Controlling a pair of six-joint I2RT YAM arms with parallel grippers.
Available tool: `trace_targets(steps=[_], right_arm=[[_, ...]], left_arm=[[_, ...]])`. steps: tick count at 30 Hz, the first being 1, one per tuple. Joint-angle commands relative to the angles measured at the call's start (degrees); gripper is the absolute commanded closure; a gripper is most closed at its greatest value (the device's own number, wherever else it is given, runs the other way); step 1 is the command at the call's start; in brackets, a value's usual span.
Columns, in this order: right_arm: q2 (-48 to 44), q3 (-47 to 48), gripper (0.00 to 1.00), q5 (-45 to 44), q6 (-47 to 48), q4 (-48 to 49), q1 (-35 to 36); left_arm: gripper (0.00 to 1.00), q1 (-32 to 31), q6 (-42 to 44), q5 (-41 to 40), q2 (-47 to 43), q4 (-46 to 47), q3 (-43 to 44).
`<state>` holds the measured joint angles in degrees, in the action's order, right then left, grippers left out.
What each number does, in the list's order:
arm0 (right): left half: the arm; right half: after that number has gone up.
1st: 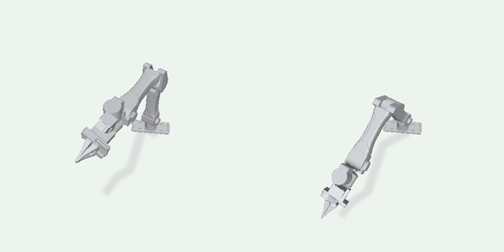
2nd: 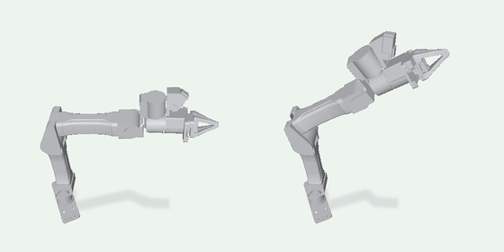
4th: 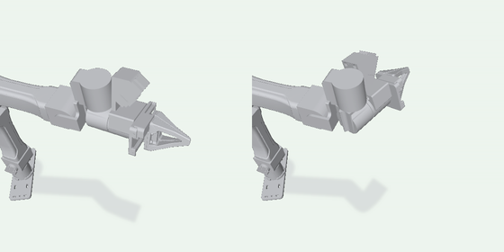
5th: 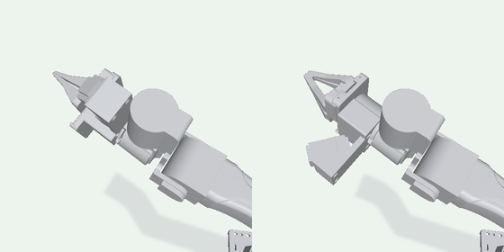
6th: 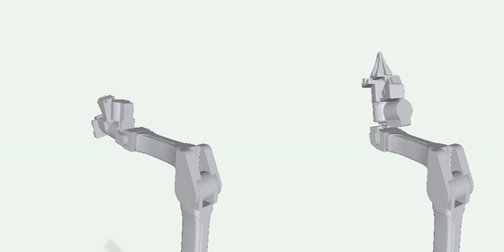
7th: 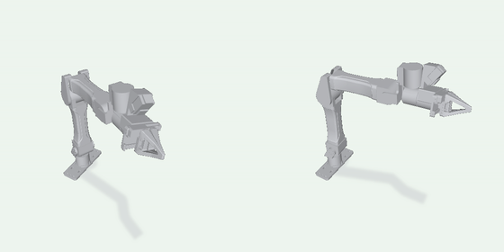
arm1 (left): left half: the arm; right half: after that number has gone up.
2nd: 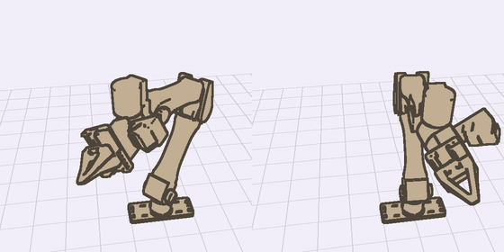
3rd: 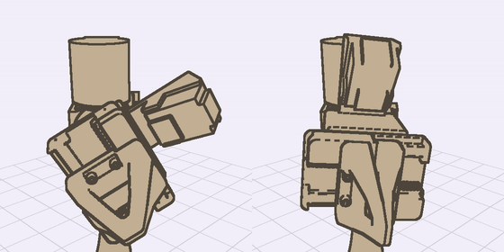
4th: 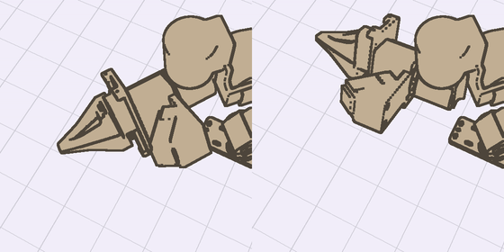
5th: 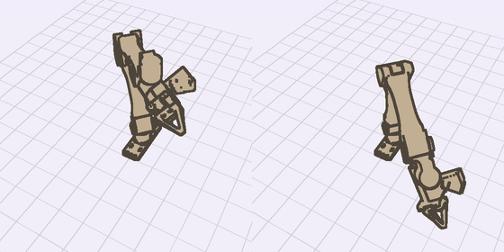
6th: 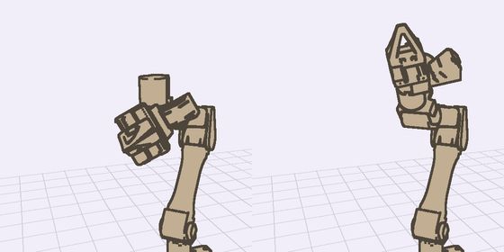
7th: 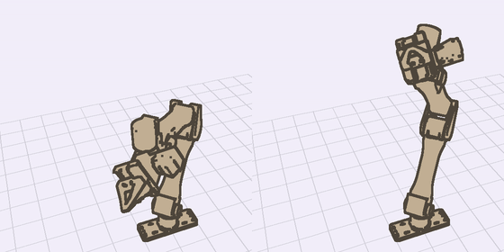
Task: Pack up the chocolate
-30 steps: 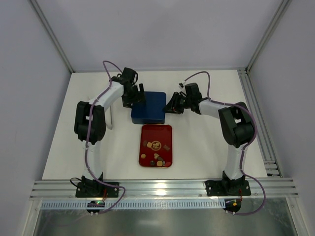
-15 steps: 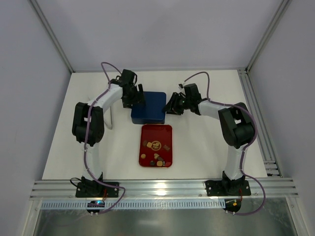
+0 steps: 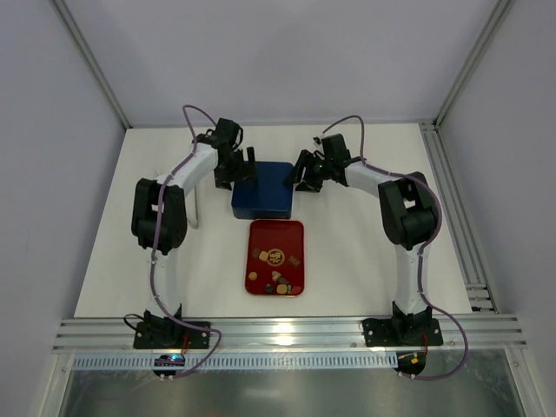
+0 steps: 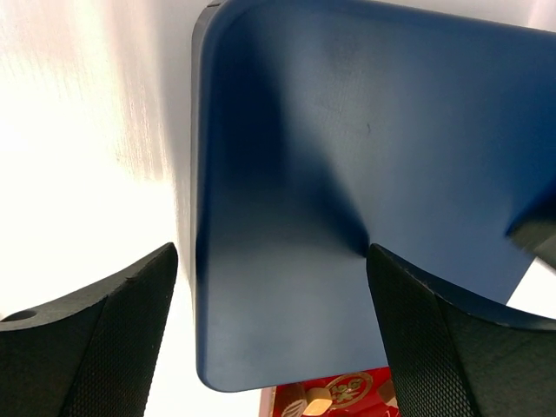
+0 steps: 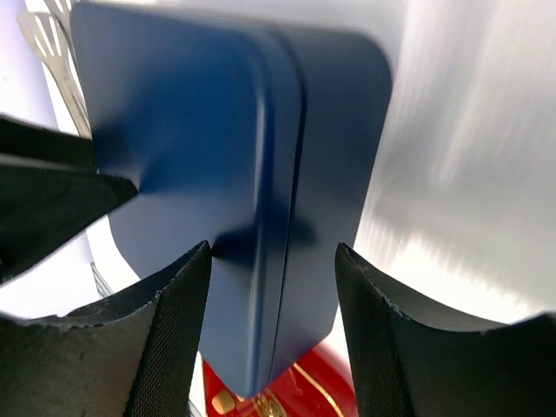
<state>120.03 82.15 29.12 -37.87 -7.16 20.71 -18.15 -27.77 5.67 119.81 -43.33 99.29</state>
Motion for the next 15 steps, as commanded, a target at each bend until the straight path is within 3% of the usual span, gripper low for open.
trace_targets(steps=[1,15], right_arm=[[2.1,4.9,0.39,0.1,-0.4,-1.0,-1.7],[10.1,13.0,0.4,-0.8,-2.2,-2.2,-3.2]], left_arm=[[0.13,1.1,3.8,-2.0,2.8,-6.3,2.0],[0.13,2.9,2.3,-1.6,10.2,-6.9,14.5]])
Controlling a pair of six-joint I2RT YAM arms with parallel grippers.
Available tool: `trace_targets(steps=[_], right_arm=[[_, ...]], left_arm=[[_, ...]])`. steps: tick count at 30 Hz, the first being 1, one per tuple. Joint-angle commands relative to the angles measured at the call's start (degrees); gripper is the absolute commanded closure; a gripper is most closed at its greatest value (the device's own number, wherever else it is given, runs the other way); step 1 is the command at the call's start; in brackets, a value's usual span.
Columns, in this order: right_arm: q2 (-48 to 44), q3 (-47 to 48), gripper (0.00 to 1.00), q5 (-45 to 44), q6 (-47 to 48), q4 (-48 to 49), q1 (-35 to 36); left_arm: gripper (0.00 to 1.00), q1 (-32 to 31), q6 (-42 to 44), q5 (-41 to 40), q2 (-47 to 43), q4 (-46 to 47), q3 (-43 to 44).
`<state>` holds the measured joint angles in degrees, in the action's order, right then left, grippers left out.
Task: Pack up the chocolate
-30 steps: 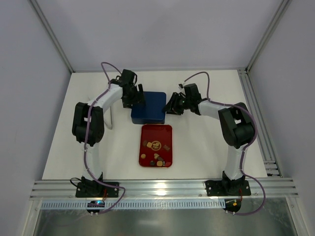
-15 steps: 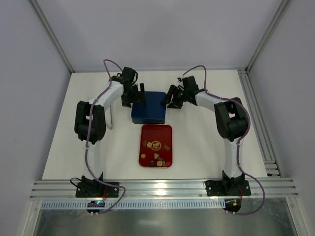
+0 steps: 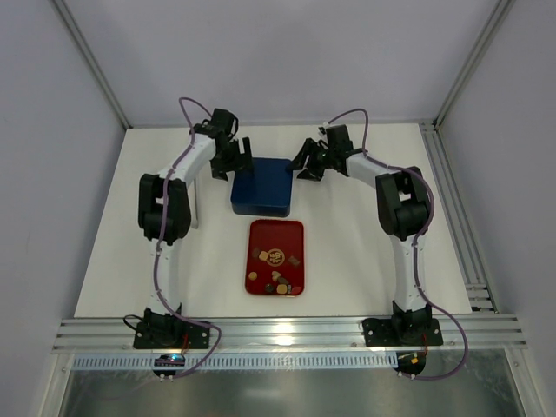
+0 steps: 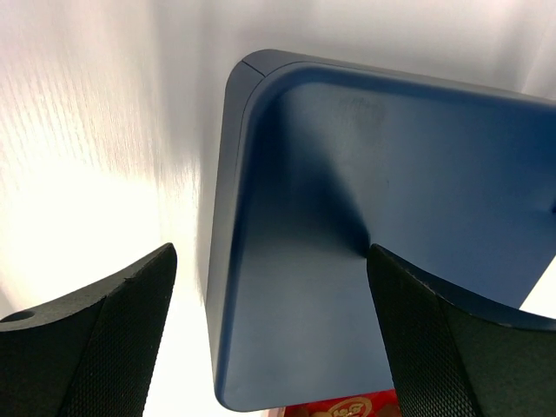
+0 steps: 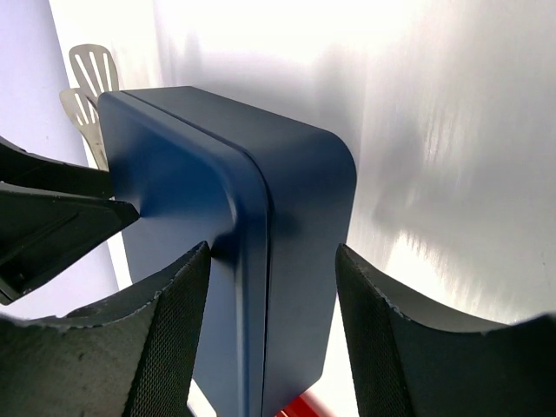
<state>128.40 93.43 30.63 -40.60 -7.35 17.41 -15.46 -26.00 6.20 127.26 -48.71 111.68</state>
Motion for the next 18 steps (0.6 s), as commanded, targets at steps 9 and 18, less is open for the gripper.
trace_targets(steps=[9,18], right_arm=[[2.9,1.5,0.41,-3.7,-0.4,1.5,-0.3],[6.3,5.8,0.44,-3.6,-1.9,0.0,-0.5]], left_arm=[[0.14,0.2,-0.5,-2.2,2.4,1.9,2.0],[0.14,0.2,-1.2,-3.6,6.2,-1.8,6.8]])
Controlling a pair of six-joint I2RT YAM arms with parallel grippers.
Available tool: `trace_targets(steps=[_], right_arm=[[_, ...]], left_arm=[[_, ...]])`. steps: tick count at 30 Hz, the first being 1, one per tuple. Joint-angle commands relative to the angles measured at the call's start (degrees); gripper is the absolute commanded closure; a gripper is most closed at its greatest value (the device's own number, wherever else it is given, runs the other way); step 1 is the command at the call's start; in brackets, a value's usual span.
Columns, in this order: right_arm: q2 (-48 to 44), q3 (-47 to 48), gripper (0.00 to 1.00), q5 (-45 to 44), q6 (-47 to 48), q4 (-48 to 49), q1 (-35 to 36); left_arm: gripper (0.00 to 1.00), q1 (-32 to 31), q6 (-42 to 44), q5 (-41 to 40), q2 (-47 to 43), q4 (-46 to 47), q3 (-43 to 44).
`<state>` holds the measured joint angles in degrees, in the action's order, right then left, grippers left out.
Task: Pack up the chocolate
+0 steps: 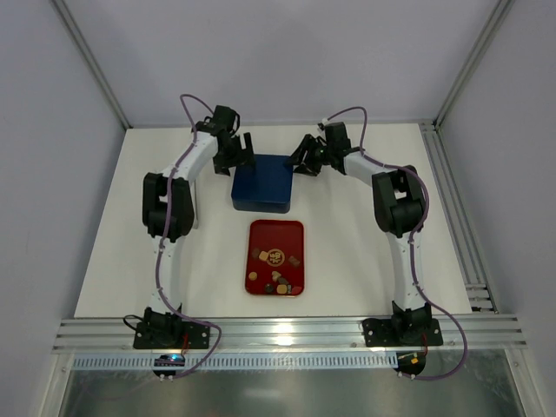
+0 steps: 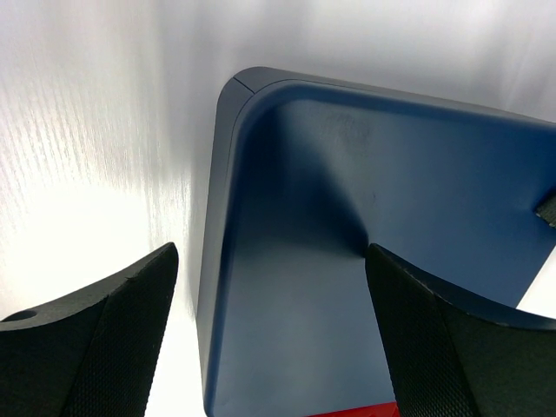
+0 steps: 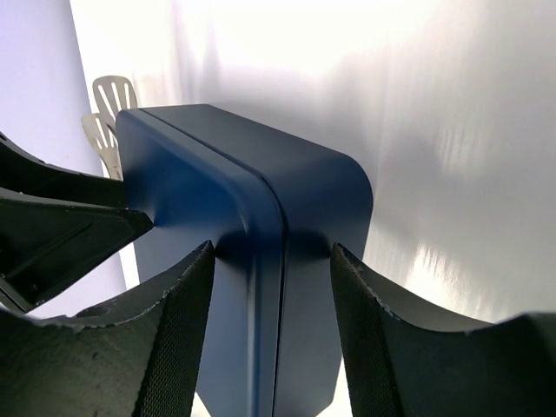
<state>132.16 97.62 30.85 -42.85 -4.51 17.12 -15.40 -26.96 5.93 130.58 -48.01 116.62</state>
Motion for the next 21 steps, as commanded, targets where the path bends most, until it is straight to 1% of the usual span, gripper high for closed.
trace_targets(steps=[1,4,7,10,11,12,14,15,16,21], right_arm=[[2.8,1.7,0.44,-4.2,0.1,-3.2,-0.3],[3.7,2.8,0.5,-5.9,-1.0,-5.6,-0.3],[4.2,3.3,0.53,-7.8,-1.1,-7.4,-0.2],[4.9,4.4,0.54,-9.8,-0.5,-10.1,0.0],[5.2,4.9,0.54,-10.1,0.0,-10.9,0.1],[5.2,6.0,0.54,-12.5,1.0,-12.8,0.5],[5.5,7.5,0.55,-14.4,2.1,-15.3,1.0],[5.8,9.1,0.56,-14.9,2.2,-17.4,1.1],[6.6,9.9,0.6,-15.3,2.4,-18.6,1.2],[8.3,15.5,0.63,-18.5,3.6,-25.2,2.1]], left_arm=[[0.14,0.0,-0.5,-4.0,3.3,-3.0,2.0],[0.15,0.0,-1.0,-5.1,4.3,-4.7,1.9],[0.16,-0.2,-0.9,-5.5,4.9,-5.9,1.0],[0.16,-0.4,-0.5,-5.5,5.3,-6.7,0.6],[0.17,-0.5,-0.3,-7.1,5.6,-7.2,0.9],[0.17,-0.6,0.1,-7.3,6.4,-8.2,1.6],[0.18,-0.9,0.4,-7.7,7.2,-9.1,2.1],[0.18,-1.1,0.5,-7.9,7.8,-10.0,2.3],[0.18,-1.2,0.7,-7.8,8.1,-10.3,2.6],[0.18,-2.2,1.2,-7.9,8.5,-11.8,2.5]])
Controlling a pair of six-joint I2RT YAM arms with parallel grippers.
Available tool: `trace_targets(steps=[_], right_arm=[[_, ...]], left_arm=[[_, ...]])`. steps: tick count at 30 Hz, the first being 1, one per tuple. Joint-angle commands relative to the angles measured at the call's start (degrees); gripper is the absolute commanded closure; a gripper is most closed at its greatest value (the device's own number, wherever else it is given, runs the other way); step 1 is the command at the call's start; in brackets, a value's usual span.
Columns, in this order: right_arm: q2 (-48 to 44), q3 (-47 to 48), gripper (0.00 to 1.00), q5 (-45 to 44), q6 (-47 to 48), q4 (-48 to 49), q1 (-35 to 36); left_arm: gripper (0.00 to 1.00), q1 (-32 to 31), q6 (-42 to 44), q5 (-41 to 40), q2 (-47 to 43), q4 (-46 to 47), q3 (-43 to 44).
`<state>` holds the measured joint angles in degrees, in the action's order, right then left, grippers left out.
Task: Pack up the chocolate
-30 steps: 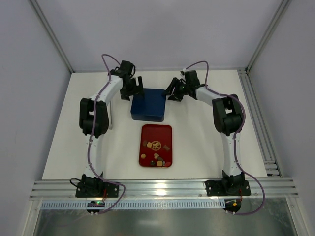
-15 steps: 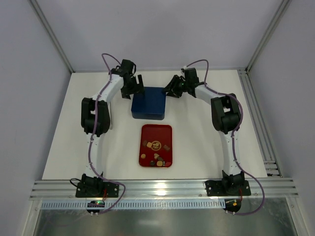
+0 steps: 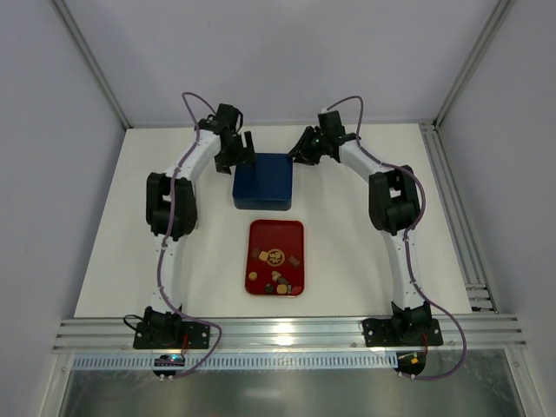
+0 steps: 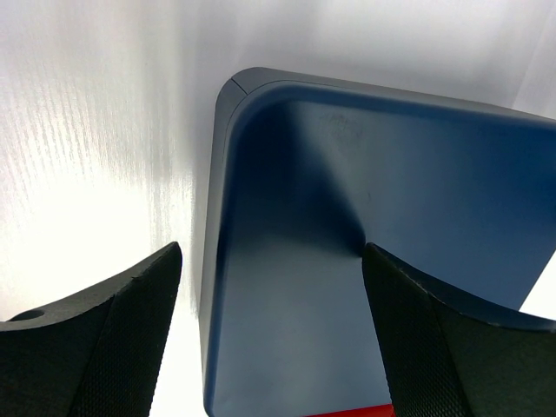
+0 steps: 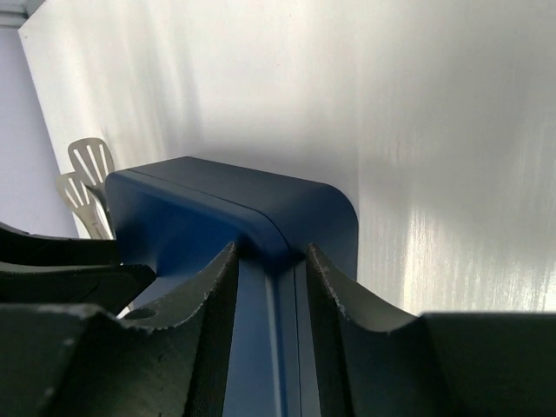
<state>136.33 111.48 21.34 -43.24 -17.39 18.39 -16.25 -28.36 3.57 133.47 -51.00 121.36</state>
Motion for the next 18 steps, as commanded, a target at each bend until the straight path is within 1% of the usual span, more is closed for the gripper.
trace_targets(steps=[1,3,10,12,13,18], right_arm=[[4.5,2.5,0.63,-9.6,4.7,-13.3,1.4],[5.2,4.4,0.63,-10.9,4.9,-15.4,1.8],[5.0,4.6,0.65,-11.9,6.8,-17.1,2.9],[4.9,4.4,0.65,-11.9,7.7,-17.3,3.1],[5.0,4.5,0.65,-11.9,8.1,-17.4,3.1],[4.5,4.4,0.64,-11.6,10.3,-17.9,3.4]], left_arm=[[0.18,-1.3,2.9,-5.5,5.7,-8.9,-2.3],[0.19,-1.6,3.0,-5.3,5.8,-9.3,-2.7],[0.2,-2.0,2.8,-3.8,5.0,-8.3,-6.5],[0.21,-2.1,1.8,-3.8,3.5,-6.1,-11.5],[0.21,-2.1,1.5,-1.7,2.8,-5.3,-13.2],[0.23,-2.9,-0.8,0.9,-3.7,0.8,-23.2]])
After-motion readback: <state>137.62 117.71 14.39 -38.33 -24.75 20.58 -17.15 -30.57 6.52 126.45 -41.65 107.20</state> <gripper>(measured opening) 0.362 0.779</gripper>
